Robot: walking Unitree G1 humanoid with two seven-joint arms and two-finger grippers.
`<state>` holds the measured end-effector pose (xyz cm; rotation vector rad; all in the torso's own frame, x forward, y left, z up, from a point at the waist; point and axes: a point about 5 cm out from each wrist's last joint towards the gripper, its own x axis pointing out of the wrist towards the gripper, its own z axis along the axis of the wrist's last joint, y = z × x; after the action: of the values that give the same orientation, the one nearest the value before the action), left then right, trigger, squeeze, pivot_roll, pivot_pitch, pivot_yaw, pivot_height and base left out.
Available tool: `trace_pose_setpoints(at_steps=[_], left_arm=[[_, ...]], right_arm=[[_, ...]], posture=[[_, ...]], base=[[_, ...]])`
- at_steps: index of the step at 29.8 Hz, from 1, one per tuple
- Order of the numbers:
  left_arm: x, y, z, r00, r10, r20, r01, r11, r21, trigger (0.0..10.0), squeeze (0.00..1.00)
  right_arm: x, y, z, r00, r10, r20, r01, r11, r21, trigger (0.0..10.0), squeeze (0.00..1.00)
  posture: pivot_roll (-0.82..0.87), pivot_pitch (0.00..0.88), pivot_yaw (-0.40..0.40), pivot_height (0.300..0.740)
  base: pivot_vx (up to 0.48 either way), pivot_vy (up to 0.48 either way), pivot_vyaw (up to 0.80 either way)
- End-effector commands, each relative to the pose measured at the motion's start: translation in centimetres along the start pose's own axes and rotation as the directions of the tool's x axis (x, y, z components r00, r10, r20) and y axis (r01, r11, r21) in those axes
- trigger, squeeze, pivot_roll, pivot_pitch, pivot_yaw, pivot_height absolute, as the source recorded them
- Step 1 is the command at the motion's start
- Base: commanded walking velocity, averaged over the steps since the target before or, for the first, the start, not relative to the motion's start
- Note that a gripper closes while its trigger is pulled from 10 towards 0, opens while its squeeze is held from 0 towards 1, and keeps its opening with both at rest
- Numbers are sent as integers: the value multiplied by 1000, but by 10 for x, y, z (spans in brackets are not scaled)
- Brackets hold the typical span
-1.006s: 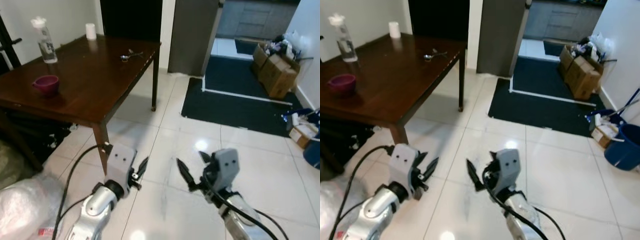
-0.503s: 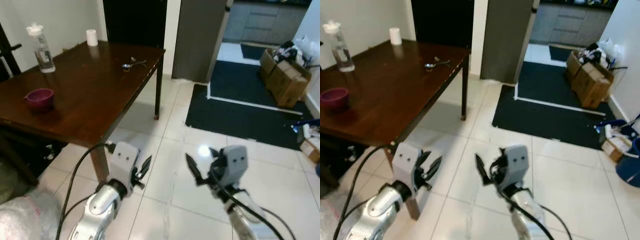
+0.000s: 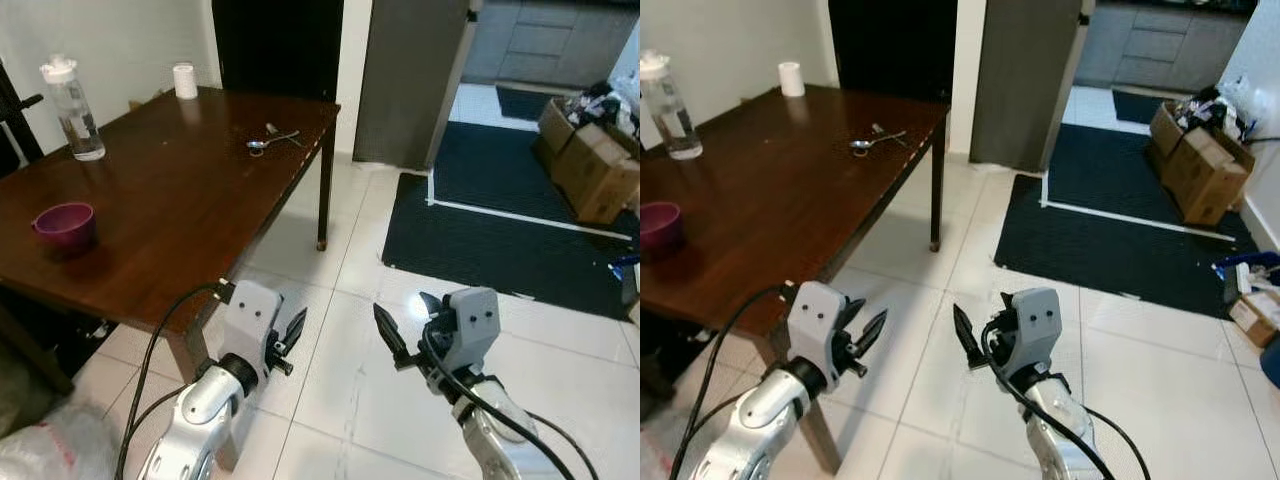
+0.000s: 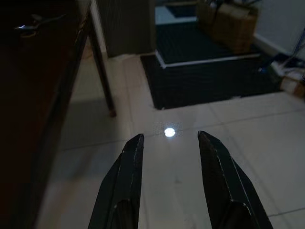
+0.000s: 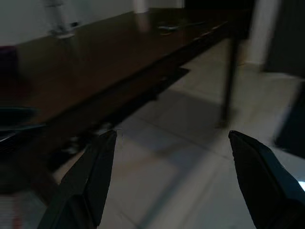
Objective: Setting the table
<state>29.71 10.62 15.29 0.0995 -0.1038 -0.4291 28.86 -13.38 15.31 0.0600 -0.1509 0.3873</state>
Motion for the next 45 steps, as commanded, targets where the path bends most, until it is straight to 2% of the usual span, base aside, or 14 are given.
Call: trace_pose_setpoints(at_steps=[1,5,11,12,13,14,15,23,30,34,45], left_arm=[[-1,0,-4,1000,6,-14,-6,1000,4,10000,0],[-1,2,-4,1000,24,-15,-23,1000,9,10000,0],[0,8,-2,997,74,-13,-74,997,27,10000,0],[0,21,0,985,175,-5,-175,983,54,10000,0],[0,21,0,985,175,-5,-175,983,54,10000,0],[-1,28,2,974,228,5,-228,972,63,10000,0],[-4,41,8,947,319,30,-321,944,77,10000,0],[-10,52,21,901,425,89,-433,895,107,10000,0],[-9,46,29,907,400,130,-414,904,111,10000,0],[-7,39,28,922,367,124,-380,918,111,10000,0],[-3,39,35,929,347,124,-361,925,114,10000,0]], right_arm=[[-4,-5,-3,1000,-13,-16,13,1000,-8,10000,0],[-4,-4,-3,1000,-2,-20,1,1000,-20,10000,0],[-4,-3,-2,1000,18,-20,-18,1000,-13,10000,0],[-4,-2,-2,999,27,-20,-27,1000,-10,10000,0],[-4,-2,-2,999,27,-20,-27,1000,-10,10000,0],[-4,-1,-2,999,31,-20,-31,999,-9,10000,0],[-4,0,-2,999,44,-21,-44,999,-6,10000,0],[-4,6,-3,995,99,-23,-99,995,17,10000,0],[-6,10,0,990,141,-12,-139,987,84,10000,0],[-7,7,-1,992,124,-14,-123,989,82,10000,0],[-7,6,0,993,116,-15,-115,990,81,10000,0]], posture=[[7,83,70,740],[6,79,70,740],[6,79,70,740],[7,76,70,740],[7,76,70,740],[8,75,71,740],[8,75,71,740],[16,73,69,740],[17,74,70,740],[16,74,72,740],[14,77,79,740]], base=[[446,0,0],[447,0,0],[433,0,683],[420,0,788],[420,0,788],[412,0,788],[405,0,788],[402,0,787],[140,0,112],[0,0,0],[0,0,0]])
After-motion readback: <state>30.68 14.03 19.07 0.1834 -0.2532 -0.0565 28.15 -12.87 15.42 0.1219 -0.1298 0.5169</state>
